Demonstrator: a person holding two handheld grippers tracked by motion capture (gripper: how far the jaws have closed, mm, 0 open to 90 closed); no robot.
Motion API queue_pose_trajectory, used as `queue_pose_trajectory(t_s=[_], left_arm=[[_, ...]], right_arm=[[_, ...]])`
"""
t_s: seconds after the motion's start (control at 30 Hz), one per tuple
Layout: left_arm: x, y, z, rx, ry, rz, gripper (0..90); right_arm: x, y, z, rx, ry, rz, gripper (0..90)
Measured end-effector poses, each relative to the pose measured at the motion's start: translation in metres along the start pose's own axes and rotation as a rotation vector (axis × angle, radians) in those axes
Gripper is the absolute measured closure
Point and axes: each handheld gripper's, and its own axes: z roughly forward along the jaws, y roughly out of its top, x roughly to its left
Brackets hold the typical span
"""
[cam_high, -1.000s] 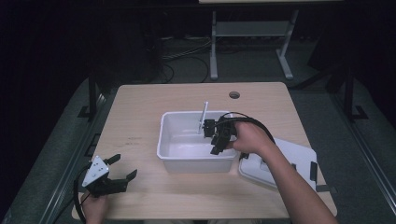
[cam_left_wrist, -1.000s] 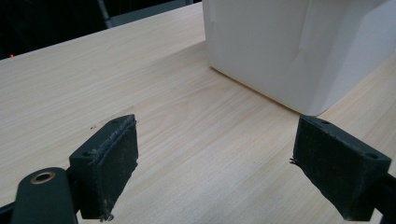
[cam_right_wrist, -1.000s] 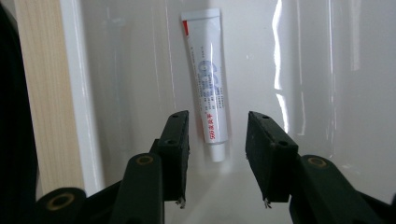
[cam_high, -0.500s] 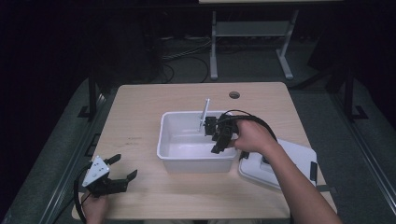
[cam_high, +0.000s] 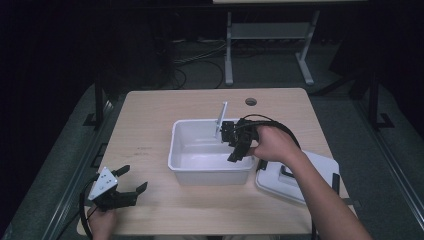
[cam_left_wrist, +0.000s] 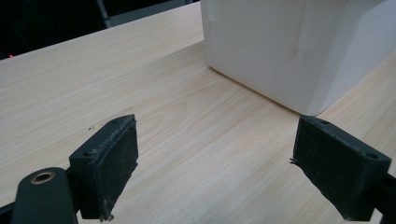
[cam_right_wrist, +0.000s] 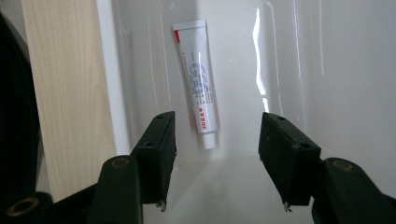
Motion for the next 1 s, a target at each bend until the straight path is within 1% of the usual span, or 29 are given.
queue_pose_trajectory(t_s=[0.1,0.2,0.33,0.43,0.47,0.57,0.63,1.0], left_arm=[[0.000,0.000,0.000,-0.001,0.001,0.001,13.6],[0.000,0.000,0.000,-0.003,0.001,-0.002,13.5],[0.000,0.000,0.000,-0.002,0.003,0.000,13.5],[0.000,0.000,0.000,-0.002,0.001,0.001,13.6],[0.000,0.000,0.001,-0.003,0.001,0.000,13.5],[0.000,0.000,0.001,-0.003,0.002,0.001,13.6],[0.000,0.000,0.001,-0.003,0.002,0.000,13.5],[-0.001,0.000,0.001,-0.002,0.004,-0.001,13.5]], right_arm=[[0.000,0.000,-0.004,0.002,-0.006,-0.007,45.3],[0.001,-0.001,-0.006,0.004,-0.011,-0.005,44.9],[0.002,-0.004,-0.015,0.005,-0.026,0.001,43.9],[0.002,-0.007,-0.018,0.007,-0.033,0.009,43.1],[0.001,-0.009,-0.019,0.006,-0.033,0.004,43.0],[0.002,-0.012,-0.022,0.008,-0.039,0.017,42.0],[0.002,-0.015,-0.024,0.008,-0.044,0.016,41.6],[0.003,-0.031,-0.033,0.019,-0.061,0.041,40.0]])
